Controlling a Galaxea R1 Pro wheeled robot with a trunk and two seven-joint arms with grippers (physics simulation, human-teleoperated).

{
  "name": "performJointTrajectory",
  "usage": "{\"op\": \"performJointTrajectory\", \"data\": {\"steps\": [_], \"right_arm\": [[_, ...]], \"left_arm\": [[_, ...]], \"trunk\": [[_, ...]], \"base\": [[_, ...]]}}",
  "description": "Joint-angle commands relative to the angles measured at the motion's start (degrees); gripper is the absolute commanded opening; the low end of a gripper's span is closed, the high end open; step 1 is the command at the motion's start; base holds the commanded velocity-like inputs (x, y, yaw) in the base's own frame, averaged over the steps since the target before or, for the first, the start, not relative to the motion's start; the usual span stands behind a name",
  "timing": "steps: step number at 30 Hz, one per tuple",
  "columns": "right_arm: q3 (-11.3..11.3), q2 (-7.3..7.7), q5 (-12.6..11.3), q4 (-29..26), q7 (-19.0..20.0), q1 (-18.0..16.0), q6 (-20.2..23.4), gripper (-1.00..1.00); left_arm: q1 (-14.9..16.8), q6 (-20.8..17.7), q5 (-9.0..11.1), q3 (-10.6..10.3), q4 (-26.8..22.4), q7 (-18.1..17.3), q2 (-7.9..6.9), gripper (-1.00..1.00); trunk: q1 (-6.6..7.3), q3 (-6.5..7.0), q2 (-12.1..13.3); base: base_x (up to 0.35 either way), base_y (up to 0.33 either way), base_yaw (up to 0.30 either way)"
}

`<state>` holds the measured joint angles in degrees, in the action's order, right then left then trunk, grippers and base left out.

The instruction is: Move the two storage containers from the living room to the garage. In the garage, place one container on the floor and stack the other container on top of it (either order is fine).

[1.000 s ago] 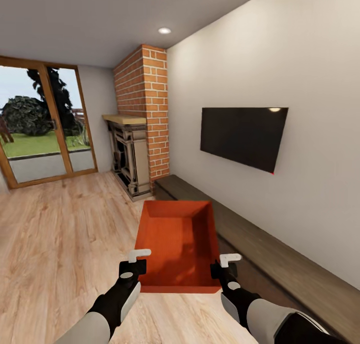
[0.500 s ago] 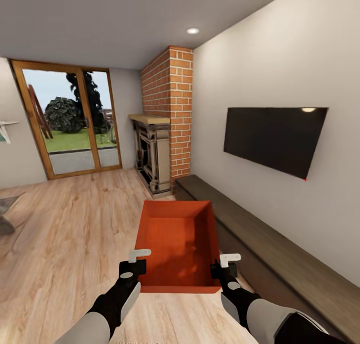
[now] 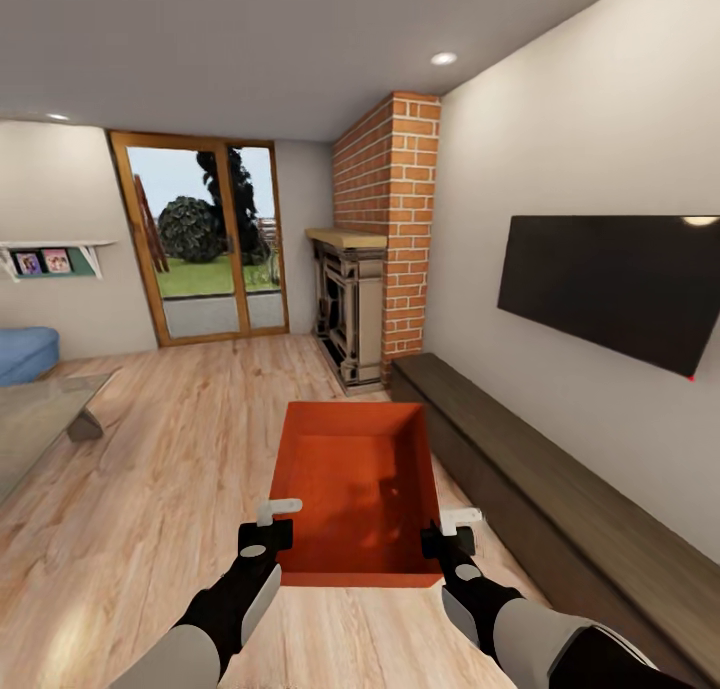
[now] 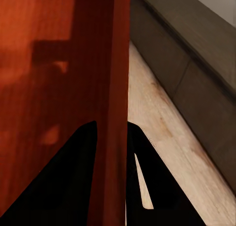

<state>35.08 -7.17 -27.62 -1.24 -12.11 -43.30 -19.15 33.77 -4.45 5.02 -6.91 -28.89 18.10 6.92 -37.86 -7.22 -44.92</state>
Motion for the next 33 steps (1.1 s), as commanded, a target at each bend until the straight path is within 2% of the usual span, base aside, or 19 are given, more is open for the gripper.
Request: {"op": "performJointTrajectory", "data": {"steps": [1, 33], "right_arm": [[-1.18, -0.57, -0.63, 0.1, -0.02, -0.03, -0.1, -1.0], [-1.25, -0.56, -0.69, 0.1, -0.02, -0.03, -0.04, -1.0]], "left_arm": [[0.07, -0.34, -0.18, 0.2, -0.33, 0.62, 0.11, -1.0], [0.07, -0.24, -0.18, 0.23, -0.38, 0.62, 0.04, -1.0]], "trunk": [[-0.01, -0.09, -0.08], [-0.01, -0.09, -0.08]], "base": [[0.0, 0.0, 0.3], [0.0, 0.0, 0.3]]}}
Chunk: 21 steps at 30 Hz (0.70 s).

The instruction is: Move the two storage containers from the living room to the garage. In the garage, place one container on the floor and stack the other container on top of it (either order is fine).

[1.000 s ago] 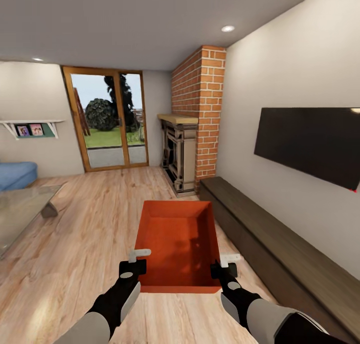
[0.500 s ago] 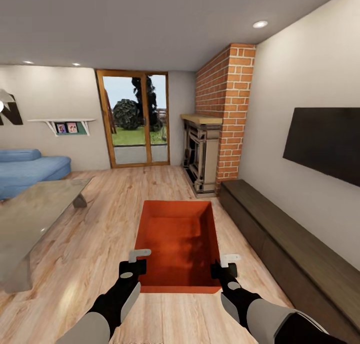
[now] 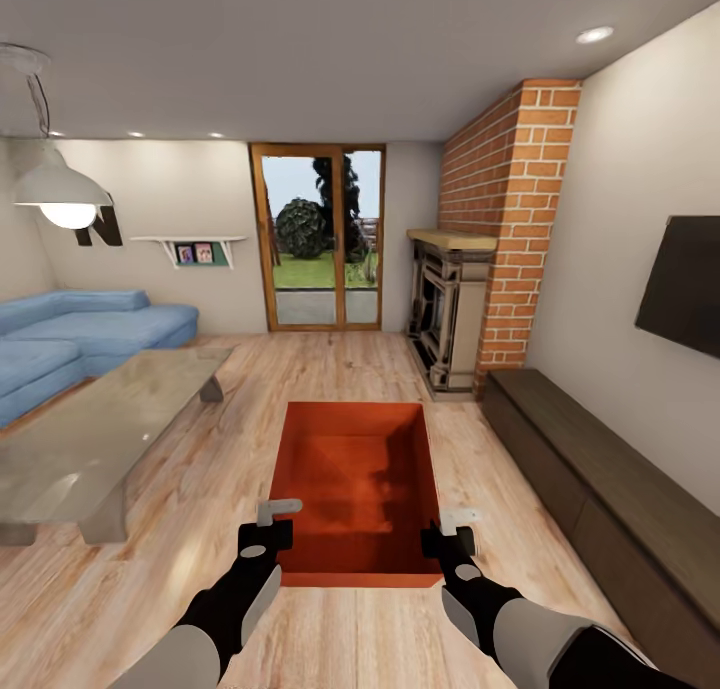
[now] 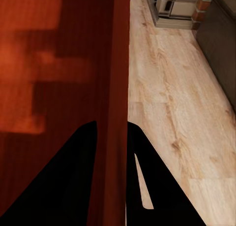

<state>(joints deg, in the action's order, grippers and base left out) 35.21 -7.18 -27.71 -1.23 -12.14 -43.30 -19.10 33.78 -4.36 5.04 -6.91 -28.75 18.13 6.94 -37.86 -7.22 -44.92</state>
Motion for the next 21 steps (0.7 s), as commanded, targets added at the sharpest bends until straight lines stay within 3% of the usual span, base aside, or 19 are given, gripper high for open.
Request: {"op": "performJointTrajectory", "data": {"steps": [1, 21], "right_arm": [[-1.37, -0.55, -0.59, 0.09, 0.01, -0.03, -0.09, -1.0], [-1.37, -0.55, -0.59, 0.09, 0.01, -0.03, -0.15, -1.0]], "left_arm": [[0.06, -0.31, -0.21, 0.23, -0.52, 0.59, 0.02, -1.0], [0.06, -0.33, -0.21, 0.23, -0.55, 0.59, 0.01, -1.0]], "trunk": [[-0.01, -0.09, -0.08], [-0.01, 0.59, -0.08]], "base": [[0.0, 0.0, 0.3], [0.0, 0.0, 0.3]]}}
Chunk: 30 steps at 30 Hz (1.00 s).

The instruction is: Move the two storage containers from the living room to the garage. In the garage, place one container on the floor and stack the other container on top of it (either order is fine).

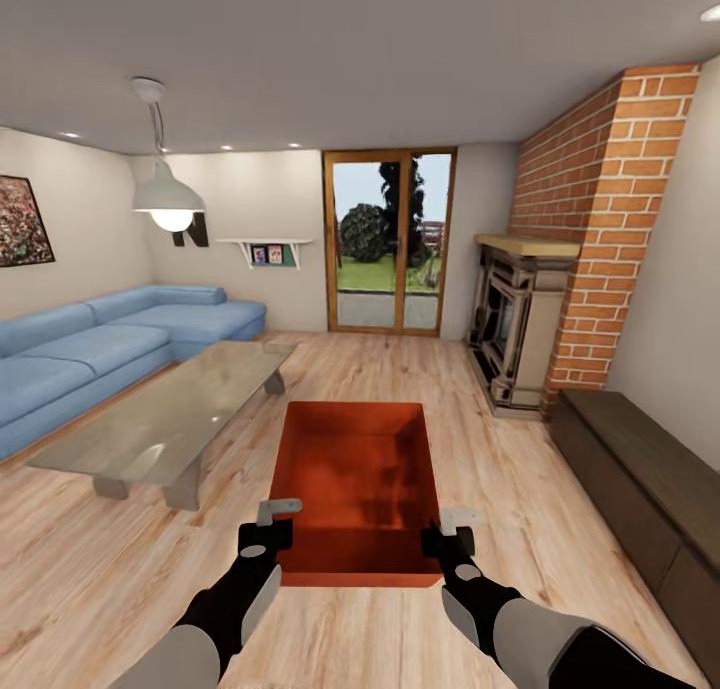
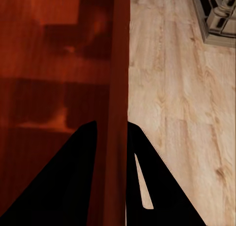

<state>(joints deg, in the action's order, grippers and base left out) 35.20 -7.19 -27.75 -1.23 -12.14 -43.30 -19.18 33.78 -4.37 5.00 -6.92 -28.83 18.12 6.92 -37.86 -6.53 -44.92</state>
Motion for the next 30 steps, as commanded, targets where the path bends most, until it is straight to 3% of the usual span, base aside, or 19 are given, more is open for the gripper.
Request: {"op": "performJointTrajectory", "data": {"steps": [1, 23, 30], "right_arm": [[-1.36, -0.54, -0.56, 0.09, 0.01, -0.03, -0.07, -1.0], [-1.36, -0.51, -0.56, 0.09, 0.01, -0.03, -0.03, -1.0], [-1.36, -0.51, -0.56, 0.09, 0.01, -0.03, -0.05, -1.0]], "left_arm": [[0.06, -0.31, -0.17, 0.24, -0.48, 0.6, 0.02, -1.0], [0.06, -0.35, -0.17, 0.24, -0.46, 0.6, 0.02, -1.0], [0.06, -0.35, 0.82, 0.24, -0.52, 0.6, -0.03, -1.0]], "trunk": [[-0.01, -0.06, -0.08], [-0.01, 0.64, -0.08], [-0.01, 0.86, -0.08]], "base": [[0.0, 0.0, 0.3], [0.0, 0.0, 0.3], [0.0, 0.0, 0.3]]}}
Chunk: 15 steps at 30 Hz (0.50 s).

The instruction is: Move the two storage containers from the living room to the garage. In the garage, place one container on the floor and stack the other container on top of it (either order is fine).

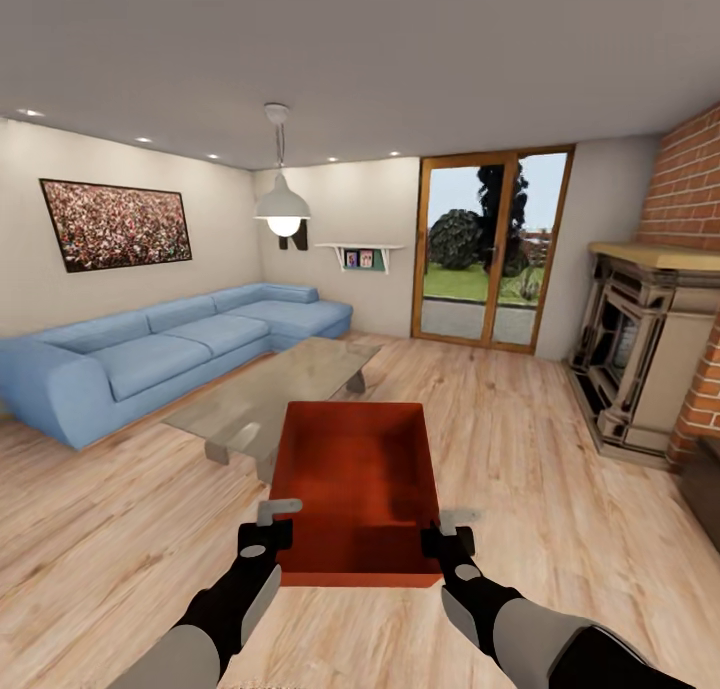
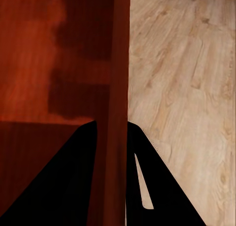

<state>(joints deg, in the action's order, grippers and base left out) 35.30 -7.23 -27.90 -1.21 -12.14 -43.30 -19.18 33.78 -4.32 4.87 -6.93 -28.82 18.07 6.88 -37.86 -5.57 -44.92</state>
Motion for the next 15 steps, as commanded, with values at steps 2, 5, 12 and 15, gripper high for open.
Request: {"op": "performJointTrajectory", "data": {"steps": [2, 5, 12, 15], "right_arm": [[-1.46, -0.45, -0.4, 0.06, 0.01, -0.03, -0.02, -1.0], [-1.46, -0.44, -0.4, 0.06, 0.01, -0.03, -0.02, -1.0], [-1.46, -0.45, -0.4, 0.06, 0.01, -0.03, -0.05, -1.0], [-1.46, -0.43, -0.4, 0.06, 0.01, -0.03, -0.06, -1.0]], "left_arm": [[0.06, -0.38, 1.0, 0.25, -0.53, 0.65, -0.01, -1.0], [0.06, -0.37, 1.02, 0.25, -0.53, 0.65, -0.02, -1.0], [0.06, -0.4, 1.02, 0.25, -0.53, 0.65, -0.01, -1.0], [0.06, -0.42, 1.02, 0.25, -0.51, 0.65, 0.01, -1.0]], "trunk": [[-0.01, -0.04, -0.08], [-0.01, 0.06, -0.08], [-0.01, 0.27, -0.08], [-0.01, 0.36, -0.08]], "base": [[0.0, 0.0, 0.3], [0.0, 0.0, 0.3], [0.0, 0.0, 0.3], [0.0, 0.0, 0.3]]}}
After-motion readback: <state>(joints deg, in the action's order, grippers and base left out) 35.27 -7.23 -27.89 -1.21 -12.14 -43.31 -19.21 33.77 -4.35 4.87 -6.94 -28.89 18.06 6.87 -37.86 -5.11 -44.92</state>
